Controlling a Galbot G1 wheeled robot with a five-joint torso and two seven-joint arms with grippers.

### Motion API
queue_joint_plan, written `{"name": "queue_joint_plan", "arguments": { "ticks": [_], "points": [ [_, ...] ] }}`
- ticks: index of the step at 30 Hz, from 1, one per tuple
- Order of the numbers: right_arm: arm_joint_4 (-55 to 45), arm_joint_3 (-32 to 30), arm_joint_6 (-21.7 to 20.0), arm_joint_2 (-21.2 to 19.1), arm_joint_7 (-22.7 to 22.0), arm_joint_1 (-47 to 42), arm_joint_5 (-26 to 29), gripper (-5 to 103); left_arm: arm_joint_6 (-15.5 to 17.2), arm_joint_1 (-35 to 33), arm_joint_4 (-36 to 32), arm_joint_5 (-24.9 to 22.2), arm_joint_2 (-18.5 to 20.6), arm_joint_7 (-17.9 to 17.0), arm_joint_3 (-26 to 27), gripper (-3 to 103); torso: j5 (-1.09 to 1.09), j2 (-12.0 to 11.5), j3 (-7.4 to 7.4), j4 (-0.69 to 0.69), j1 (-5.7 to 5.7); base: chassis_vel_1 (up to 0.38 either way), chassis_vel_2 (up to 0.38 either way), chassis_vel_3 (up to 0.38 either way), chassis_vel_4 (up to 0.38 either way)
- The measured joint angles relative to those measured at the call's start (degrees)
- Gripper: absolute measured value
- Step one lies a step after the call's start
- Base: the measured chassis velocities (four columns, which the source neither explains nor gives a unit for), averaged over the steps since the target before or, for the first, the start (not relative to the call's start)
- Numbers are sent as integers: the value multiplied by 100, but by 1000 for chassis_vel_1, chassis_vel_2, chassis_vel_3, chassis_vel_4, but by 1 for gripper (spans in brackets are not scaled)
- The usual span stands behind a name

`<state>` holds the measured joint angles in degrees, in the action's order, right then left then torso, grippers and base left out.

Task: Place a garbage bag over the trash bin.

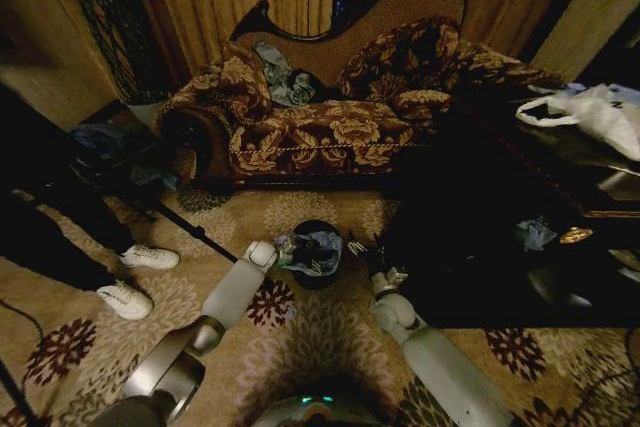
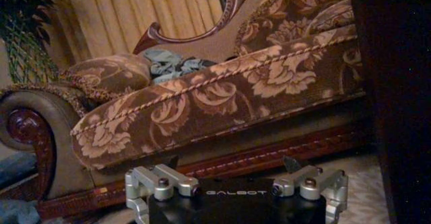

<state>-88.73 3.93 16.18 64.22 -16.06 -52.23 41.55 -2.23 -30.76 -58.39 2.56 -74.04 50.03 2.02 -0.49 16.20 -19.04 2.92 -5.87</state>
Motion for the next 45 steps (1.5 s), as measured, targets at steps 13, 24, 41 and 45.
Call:
{"name": "queue_joint_plan", "arguments": {
  "ticks": [13, 24, 41, 45],
  "points": [
    [59, -17, -6, 43, 16, 5, -5, 100, 325, -782, -1578, -878, 537, -832, 331, 100, 0, 0, 0, -1, 0, 0, 0, 0, 0],
    [42, -47, -5, 27, 7, -20, -5, 100, 542, -815, -1702, -1512, 895, -1497, 454, 100, -1, 0, 0, -1, 0, 0, 0, 0, 0],
    [50, -73, 54, -15, -21, -74, -30, 100, 1977, 1504, -85, -2805, 1212, -1384, -1341, 100, 1, 0, 0, 0, -1, 0, 0, 0, 0],
    [73, -106, 111, -4, -25, -86, -63, 100, 2617, 2240, 299, -3405, 1182, -1385, -2605, 100, 0, 0, 0, 1, -1, 0, 0, 0, 0]
  ]
}}
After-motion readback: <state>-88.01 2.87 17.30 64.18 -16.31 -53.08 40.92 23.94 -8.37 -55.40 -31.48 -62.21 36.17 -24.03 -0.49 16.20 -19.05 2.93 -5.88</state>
